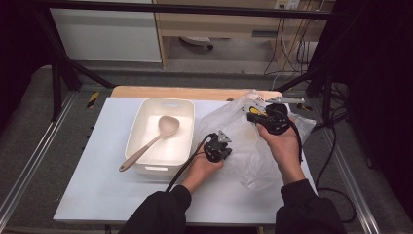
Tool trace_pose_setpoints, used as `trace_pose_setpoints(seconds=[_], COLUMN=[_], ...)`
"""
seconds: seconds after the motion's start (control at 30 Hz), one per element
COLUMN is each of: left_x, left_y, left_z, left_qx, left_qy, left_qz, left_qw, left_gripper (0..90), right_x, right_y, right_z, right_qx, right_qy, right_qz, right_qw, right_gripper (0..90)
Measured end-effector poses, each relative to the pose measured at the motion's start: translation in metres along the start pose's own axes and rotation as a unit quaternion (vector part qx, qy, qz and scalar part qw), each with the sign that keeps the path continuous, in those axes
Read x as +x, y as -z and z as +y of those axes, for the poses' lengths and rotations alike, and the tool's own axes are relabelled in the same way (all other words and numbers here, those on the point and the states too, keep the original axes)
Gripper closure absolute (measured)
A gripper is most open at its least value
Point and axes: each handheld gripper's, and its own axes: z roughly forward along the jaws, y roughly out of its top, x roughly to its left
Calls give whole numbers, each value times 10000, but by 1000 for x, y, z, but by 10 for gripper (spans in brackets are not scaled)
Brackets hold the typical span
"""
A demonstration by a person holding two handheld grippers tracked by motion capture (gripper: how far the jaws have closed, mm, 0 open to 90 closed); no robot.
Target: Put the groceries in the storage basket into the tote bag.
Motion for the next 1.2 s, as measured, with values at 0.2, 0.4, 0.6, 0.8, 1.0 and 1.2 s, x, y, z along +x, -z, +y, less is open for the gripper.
trace_pose_setpoints(seconds=[0.2,0.4,0.6,0.8,1.0,1.2], left_x=[2,2,0,-8,-17,-20], left_y=[-2,-3,1,25,50,71], left_z=[3,4,6,14,21,33], left_qx=[44,46,55,-159,-275,-360], left_qy=[-60,-59,-19,-6,67,423], left_qz=[62,114,212,77,-115,-388], left_qw=[10000,9999,9998,9998,9995,9977], left_gripper=[900,900,900,900,900,900], right_x=[-7,-15,-13,-9,-8,-5], right_y=[-1,-4,-8,-16,-19,-23], right_z=[6,11,16,12,12,8], right_qx=[-22,-47,25,149,192,291], right_qy=[-167,-323,-274,-221,-204,-160], right_qz=[-3,10,-5,-82,-84,-37], right_qw=[9999,9995,9996,9996,9996,9994], right_gripper=[900,900,900,900,900,900])
